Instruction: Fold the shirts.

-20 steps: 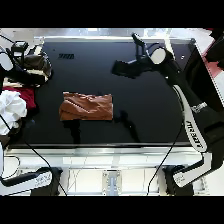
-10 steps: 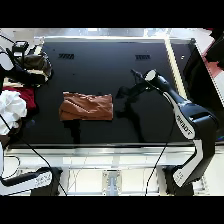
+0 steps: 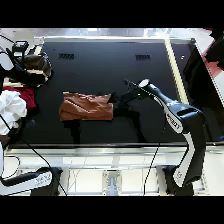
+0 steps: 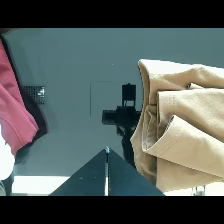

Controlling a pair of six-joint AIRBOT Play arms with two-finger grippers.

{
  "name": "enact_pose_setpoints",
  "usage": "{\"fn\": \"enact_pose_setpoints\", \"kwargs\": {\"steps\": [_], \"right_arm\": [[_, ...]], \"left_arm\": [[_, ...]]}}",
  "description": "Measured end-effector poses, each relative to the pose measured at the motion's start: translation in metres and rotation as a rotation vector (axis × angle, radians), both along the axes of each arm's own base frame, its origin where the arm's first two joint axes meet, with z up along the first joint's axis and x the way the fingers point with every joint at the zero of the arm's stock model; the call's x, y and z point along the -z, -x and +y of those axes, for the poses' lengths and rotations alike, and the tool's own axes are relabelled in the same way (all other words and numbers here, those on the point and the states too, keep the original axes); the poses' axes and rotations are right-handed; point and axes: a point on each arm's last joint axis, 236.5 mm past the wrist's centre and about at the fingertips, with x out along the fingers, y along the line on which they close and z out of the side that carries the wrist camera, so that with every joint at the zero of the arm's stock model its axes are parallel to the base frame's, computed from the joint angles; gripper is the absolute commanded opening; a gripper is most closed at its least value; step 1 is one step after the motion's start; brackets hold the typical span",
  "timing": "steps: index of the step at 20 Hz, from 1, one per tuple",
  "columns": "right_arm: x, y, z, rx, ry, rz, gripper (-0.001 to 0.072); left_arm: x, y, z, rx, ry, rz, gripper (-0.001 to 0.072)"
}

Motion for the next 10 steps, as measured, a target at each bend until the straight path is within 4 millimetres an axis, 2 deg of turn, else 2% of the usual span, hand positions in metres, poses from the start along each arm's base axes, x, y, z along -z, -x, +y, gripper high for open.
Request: {"fn": "enact_pose_setpoints", "kwargs": {"steps": [1,3,4,5,6,8,10], "right_arm": [[0.001,0.002,0.009,-0.003,-0.016,-0.003,0.0659],[-0.003,0.005,0.027,-0.008,-0.064,-0.012,0.0447],[-0.006,0.006,0.034,-0.009,-0.087,-0.019,0.0337],[-0.009,0.005,0.041,-0.009,-0.107,-0.027,0.0104],[-0.015,0.003,0.048,-0.005,-0.127,-0.04,0.0018],[-0.023,-0.007,0.053,0.009,-0.143,-0.079,0.0016],[-0.039,-0.026,0.048,0.027,-0.148,-0.144,0.0015]], "left_arm": [[0.0,0.0,0.0,0.0,0.0,0.0,0.0015],[0.0,0.0,0.0,0.0,0.0,0.0,0.0015],[0.0,0.0,0.0,0.001,0.0,0.0,0.0015],[0.0,0.0,0.0,0.0,0.0,0.0,0.0015],[0.0,0.0,0.0,0.001,0.0,0.0,0.0015],[0.0,0.0,0.0,0.001,0.0,0.0,0.0015],[0.0,0.0,0.0,0.002,-0.001,0.001,0.0015]]}}
